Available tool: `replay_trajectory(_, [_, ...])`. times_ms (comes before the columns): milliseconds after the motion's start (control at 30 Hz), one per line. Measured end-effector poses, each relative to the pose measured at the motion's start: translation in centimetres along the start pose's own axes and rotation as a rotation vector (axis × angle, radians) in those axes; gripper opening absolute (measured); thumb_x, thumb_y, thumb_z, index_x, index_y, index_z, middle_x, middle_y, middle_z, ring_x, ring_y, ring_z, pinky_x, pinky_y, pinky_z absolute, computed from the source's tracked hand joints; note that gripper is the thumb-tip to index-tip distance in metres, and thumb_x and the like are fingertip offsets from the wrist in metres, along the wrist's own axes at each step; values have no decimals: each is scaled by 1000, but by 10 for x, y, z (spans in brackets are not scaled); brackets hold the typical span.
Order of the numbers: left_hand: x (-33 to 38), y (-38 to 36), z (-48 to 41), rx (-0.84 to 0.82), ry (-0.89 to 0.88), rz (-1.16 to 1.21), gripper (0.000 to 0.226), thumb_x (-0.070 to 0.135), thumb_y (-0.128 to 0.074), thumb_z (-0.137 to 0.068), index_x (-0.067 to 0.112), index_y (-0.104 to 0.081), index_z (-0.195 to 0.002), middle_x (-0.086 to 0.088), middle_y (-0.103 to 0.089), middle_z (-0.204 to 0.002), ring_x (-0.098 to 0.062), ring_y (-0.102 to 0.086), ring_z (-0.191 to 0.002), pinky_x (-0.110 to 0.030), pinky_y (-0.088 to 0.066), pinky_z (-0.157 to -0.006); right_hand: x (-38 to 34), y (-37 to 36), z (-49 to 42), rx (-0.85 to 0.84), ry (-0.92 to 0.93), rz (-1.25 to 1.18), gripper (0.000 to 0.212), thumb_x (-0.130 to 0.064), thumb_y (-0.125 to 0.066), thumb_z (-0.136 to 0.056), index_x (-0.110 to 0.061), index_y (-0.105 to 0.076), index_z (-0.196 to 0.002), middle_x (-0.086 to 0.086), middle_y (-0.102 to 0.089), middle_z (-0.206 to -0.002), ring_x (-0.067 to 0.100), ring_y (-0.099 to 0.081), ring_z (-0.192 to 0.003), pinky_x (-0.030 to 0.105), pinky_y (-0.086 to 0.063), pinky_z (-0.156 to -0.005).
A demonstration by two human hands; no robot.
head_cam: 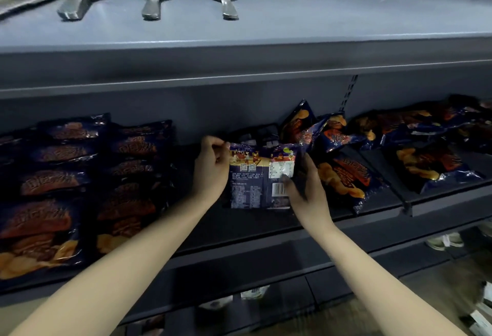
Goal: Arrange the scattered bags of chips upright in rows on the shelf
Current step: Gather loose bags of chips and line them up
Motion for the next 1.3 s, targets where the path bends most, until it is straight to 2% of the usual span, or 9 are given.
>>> replay_trajectory(133, [-11,19,9,51,-19,-77,7,15,-50,-96,9,-48,-100,16,-52,-80,7,-51,-72,-1,-38,-61,6,-30,-5,-164,-125,-277,58,-24,-64,-88,-40,-32,-134,-31,-56,-115,-19,-50,-107,4,-43,-82])
replay_trajectory(300, [-20,39,15,78,12,-87,11,11,-50,-95,5,-51,-104,12,-55,-83,1,-56,-74,-4,-41,-63,8,-66,-6,-356,-153,-246,35,-29,-72,-80,-38,-55,-109,-32,-65,-103,-12,-59,-99,8,-47,-75])
replay_trajectory(467, [-15,51,30,71,0,-150,33,20,-59,-90,15,-44,-119,2,-46,-121,-5,-48,-107,-9,-38,-85,5,-67,-14,-109,-162,-215,26,-34,-75,-78,-33,-57,-98,-21,-68,-91,-10,-61,-88,8,-45,-68])
replay_trajectory(567, [-8,38,55,-38,-27,-175,48,28,-64,-84,31,-35,-122,10,-34,-131,2,-35,-119,0,-24,-95,-6,-60,-15,50,-99,-239,42,-38,-70,-81,-23,-54,-117,-14,-64,-108,-3,-60,-101,11,-44,-81])
replay_trajectory(733, [-9,-1,84,-284,-64,-302,87,32,-69,-80,30,-12,-146,13,-7,-152,-6,-6,-141,-24,-14,-114,-29,-74,-8,1,-71,-389,27,-37,-59,-90,-25,-54,-113,-14,-65,-102,8,-61,-102,27,-46,-88])
replay_trajectory(867, [-12,7,72,-215,38,-191,88,22,-72,-76,29,-17,-145,4,-31,-144,-1,-35,-126,-8,-33,-97,-42,-84,3,-175,0,-534,38,-42,-46,-95,-19,-51,-124,4,-64,-117,21,-64,-104,30,-54,-81])
replay_trajectory(1033, [-17,16,61,-170,189,-11,76,22,-74,-76,34,-28,-135,29,-47,-108,24,-44,-93,6,-33,-75,-50,-73,7,-198,145,-441,41,-42,-37,-95,-20,-52,-127,-7,-63,-121,15,-60,-110,27,-49,-90])
replay_trajectory(1133, [-23,18,59,-165,275,147,49,17,-67,-81,45,-39,-111,25,-52,-100,25,-49,-84,4,-37,-67,-44,-64,4,-151,196,-358,34,-32,-40,-97,-19,-51,-127,-18,-61,-118,4,-55,-113,18,-44,-92])
replay_trajectory(1300, [-24,12,61,-168,274,258,39,11,-60,-87,43,-46,-102,27,-61,-95,27,-50,-82,4,-37,-64,-15,-62,-10,-235,-17,-435,52,-11,-58,-91,-26,-38,-137,-6,-53,-132,4,-50,-122,22,-42,-98])
Point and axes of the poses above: each hand's wrist, its own z-axis away from the middle knuckle, its own y-axis out of the back of the hand, x = y × z, the point moved 7 cm from there along -z, towards the middle knuckle
